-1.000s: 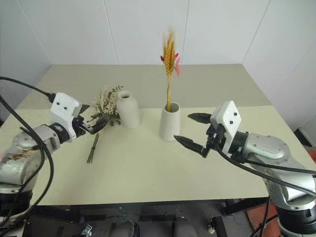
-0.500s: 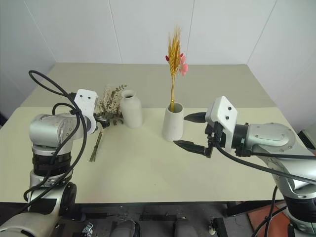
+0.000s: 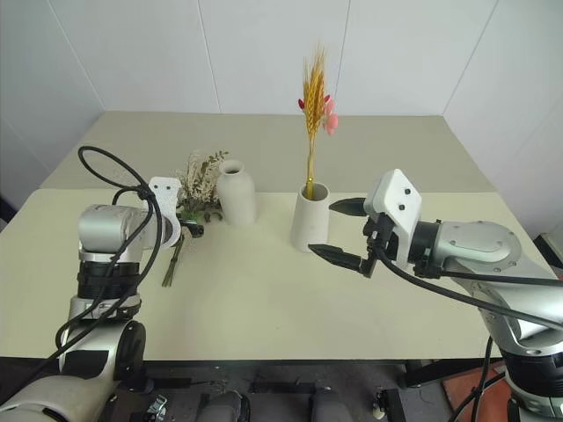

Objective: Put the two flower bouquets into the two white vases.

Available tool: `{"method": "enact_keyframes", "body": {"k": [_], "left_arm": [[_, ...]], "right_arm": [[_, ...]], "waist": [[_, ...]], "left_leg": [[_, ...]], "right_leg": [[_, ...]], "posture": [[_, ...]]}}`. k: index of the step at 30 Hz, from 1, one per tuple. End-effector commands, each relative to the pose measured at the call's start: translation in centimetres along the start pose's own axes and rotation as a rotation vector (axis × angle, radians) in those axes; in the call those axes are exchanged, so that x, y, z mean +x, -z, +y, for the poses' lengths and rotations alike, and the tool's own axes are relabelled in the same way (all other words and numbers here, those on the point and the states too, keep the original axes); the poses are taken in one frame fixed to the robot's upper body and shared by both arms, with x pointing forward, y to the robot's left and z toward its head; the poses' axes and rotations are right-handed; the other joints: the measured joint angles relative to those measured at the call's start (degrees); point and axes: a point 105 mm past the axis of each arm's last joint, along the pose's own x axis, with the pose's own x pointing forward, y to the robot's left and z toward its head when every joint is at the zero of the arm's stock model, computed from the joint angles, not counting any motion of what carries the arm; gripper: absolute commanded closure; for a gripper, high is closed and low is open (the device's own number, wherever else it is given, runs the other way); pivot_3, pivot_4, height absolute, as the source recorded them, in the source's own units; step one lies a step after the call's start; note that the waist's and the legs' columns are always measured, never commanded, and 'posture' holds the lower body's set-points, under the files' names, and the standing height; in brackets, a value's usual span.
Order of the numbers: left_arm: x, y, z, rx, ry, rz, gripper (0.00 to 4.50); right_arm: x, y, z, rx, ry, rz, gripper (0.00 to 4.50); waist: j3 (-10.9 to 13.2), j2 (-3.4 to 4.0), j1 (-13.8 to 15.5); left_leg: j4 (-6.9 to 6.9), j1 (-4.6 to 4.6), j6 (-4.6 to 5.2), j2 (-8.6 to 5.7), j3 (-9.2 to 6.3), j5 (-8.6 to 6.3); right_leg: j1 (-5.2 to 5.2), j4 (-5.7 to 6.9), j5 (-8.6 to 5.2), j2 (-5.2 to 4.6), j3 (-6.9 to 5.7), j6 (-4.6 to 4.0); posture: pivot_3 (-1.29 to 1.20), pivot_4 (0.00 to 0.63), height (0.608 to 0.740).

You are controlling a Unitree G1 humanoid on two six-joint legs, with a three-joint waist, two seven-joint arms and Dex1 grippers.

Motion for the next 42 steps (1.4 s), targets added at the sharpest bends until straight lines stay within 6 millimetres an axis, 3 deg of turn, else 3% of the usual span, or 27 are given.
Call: {"method": "enact_keyframes", "body": {"k": [1,10,13,16,20,24,29,32,36,42], "left_arm": [[-0.5,-1.6,0.0,0.0,0.027,-0.057,0.65],[0.1,-1.8,0.0,-0.098,0.061,-0.07,3.67],[0.3,-2.2,0.7,-0.143,0.029,-0.109,4.4],[0.5,-2.6,1.5,-0.192,0.016,-0.124,4.4],[-0.3,-4.8,2.8,-0.221,0.007,-0.267,4.4],[-4.0,-11.8,5.4,-0.295,-0.008,-0.646,4.4],[-7.1,-17.4,7.7,-0.4,-0.019,-0.986,4.4],[-10.4,-20.4,8.1,-0.639,0.229,-1.253,4.4],[-10.6,-21.0,7.5,-0.862,0.482,-1.351,4.4],[-8.3,-20.4,2.7,-0.789,0.672,-1.281,4.4]], "right_arm": [[-0.4,-0.8,0.0,-0.034,0.018,-0.017,0.0],[-0.7,0.4,-0.2,0.005,0.043,0.006,0.0],[-0.9,1.0,-0.4,0.019,0.058,0.024,0.0],[-1.1,1.4,-0.6,0.019,0.072,0.038,0.0],[-1.1,1.4,-0.7,0.016,0.089,0.034,0.0],[-1.3,1.5,-0.8,0.01,0.119,0.029,0.0],[-1.2,1.4,-0.8,-0.003,0.14,0.018,0.0],[-1.3,1.3,-0.7,-0.013,0.162,0.004,0.0],[-1.4,1.6,-0.2,-0.012,0.189,0.0,0.0],[-1.4,1.7,0.7,-0.009,0.226,-0.006,0.0]], "waist": [[0.0,0.0,0.0],[0.0,0.0,0.04],[0.0,0.0,0.05],[0.0,0.0,-0.03],[0.0,-0.01,0.01],[0.06,-0.11,0.15],[0.07,-0.13,0.33],[0.07,-0.13,0.36],[0.07,-0.13,0.32],[0.07,-0.14,0.23]], "left_leg": [[0.0,0.0,0.0,0.0,0.0,0.0],[0.02,0.01,0.0,-0.01,0.0,0.0],[0.03,-0.01,0.0,-0.01,0.0,0.0],[0.02,0.0,0.0,-0.01,0.0,0.0],[0.03,-0.01,0.0,-0.01,0.0,0.0],[0.03,-0.04,-0.01,0.0,-0.02,0.01],[0.02,-0.05,-0.01,-0.04,0.01,0.0],[0.03,-0.06,-0.01,-0.05,0.02,0.0],[0.04,-0.07,-0.01,-0.05,0.02,0.0],[0.09,-0.07,0.0,-0.06,0.01,0.01]], "right_leg": [[0.0,0.0,0.0,0.0,0.0,0.0],[0.02,0.02,0.0,0.0,0.0,0.0],[0.02,0.01,0.0,0.0,0.0,0.0],[0.01,0.01,0.0,-0.01,0.0,0.0],[0.0,0.03,0.0,-0.02,0.0,0.0],[-0.02,0.03,0.01,-0.02,-0.03,0.0],[0.03,-0.09,0.03,-0.08,-0.03,0.03],[0.03,-0.08,0.04,-0.09,-0.03,0.04],[0.03,-0.08,0.03,-0.08,-0.06,0.05],[0.09,-0.06,0.03,-0.07,-0.09,0.07]], "posture": [[0.0,0.15,0.74],[0.0,0.15,0.74],[0.0,0.15,0.74],[0.0,0.15,0.74],[0.0,0.15,0.74],[0.0,0.15,0.74],[0.0,0.15,0.74],[0.0,0.15,0.74],[0.0,0.15,0.74],[0.0,0.15,0.74]]}}
